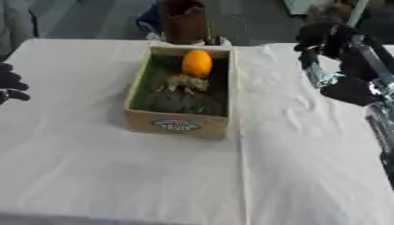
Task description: Pick up objects on the table and place them in the box.
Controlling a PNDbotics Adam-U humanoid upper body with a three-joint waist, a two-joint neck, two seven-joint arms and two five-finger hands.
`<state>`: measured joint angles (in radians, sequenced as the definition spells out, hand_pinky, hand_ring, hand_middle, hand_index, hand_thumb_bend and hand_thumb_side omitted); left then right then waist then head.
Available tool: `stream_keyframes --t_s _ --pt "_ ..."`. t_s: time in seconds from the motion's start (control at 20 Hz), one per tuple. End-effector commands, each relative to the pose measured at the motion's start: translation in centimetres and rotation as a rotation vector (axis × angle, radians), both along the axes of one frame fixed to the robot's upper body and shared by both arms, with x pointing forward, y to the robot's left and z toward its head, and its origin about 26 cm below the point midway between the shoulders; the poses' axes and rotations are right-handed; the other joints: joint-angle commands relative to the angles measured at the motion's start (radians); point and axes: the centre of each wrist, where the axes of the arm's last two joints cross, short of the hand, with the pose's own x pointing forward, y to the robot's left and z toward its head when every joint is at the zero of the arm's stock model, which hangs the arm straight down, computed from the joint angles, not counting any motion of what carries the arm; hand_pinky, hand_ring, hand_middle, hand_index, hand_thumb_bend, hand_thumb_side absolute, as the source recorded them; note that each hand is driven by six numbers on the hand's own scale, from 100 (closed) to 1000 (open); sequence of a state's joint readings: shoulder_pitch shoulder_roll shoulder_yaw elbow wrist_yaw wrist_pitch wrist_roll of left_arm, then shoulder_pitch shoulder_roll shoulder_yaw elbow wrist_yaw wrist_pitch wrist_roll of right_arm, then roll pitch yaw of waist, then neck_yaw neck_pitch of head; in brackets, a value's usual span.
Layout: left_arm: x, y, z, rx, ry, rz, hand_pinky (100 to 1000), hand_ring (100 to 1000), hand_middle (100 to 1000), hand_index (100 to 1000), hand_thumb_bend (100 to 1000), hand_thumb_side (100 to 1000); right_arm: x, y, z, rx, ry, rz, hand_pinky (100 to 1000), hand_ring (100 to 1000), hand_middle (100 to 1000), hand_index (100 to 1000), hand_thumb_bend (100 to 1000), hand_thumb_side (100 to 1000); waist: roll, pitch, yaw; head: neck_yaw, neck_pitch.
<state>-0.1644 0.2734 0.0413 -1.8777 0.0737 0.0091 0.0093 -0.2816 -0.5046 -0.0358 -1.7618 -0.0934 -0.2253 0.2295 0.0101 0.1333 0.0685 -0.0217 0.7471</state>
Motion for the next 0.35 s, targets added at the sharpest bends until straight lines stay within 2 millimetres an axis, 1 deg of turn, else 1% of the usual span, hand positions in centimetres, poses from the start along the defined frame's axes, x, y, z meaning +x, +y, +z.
stream_keyframes --t_s 0.05,0.2,0.35 --pt "-0.1 0.6 0.4 0.020 -0.014 0.010 545 582 552 701 220 677 -1.0 0.0 -0.1 0.036 0.005 -0.030 611 690 673 790 100 384 -0.001 -0.005 -0.006 -0.021 0.019" --pt "-0.2 0.5 0.1 0.018 -0.003 0.008 544 581 550 699 213 679 -1.6 0.1 -1.8 0.077 0.059 -0.069 607 683 665 779 100 413 -0.002 -0.001 -0.010 -0.039 0.022" --pt "-0.2 0.6 -0.1 0.015 -0.001 0.011 544 579 547 695 205 679 -1.9 0.4 -2.6 0.111 0.089 -0.095 605 681 662 776 100 426 0.003 0.007 -0.015 -0.039 0.023"
